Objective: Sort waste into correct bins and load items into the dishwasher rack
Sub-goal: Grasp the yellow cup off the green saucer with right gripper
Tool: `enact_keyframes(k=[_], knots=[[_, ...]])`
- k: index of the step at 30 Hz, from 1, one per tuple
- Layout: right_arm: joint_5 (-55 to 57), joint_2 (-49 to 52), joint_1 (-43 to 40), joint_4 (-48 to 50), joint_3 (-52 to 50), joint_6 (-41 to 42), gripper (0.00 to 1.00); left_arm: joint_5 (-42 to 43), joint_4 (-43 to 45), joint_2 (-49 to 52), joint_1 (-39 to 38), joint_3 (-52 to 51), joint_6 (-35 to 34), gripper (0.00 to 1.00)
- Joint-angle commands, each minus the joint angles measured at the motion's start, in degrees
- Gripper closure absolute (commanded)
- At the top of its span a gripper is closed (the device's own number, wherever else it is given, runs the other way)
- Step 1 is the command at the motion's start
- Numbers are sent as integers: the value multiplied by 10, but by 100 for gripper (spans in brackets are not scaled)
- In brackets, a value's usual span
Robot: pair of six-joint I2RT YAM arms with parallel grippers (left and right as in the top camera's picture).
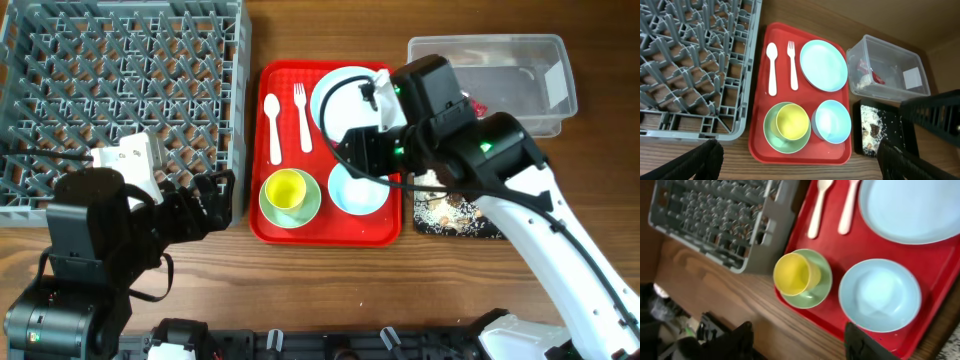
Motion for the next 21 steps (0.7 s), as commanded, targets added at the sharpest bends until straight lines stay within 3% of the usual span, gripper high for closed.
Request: enact_keyframes(k=[1,8,18,21], knots=[[-16,12,44,5,-5,29,48,16,1,0,5,8,-9,0],[67,124,123,31,-31,108,56,13,-39,0,5,8,-8,0],[92,266,132,108,-31,140,58,-17,-125,0,5,8,9,0],[111,279,131,114,-31,150,67,-17,-132,0,5,8,9,0]])
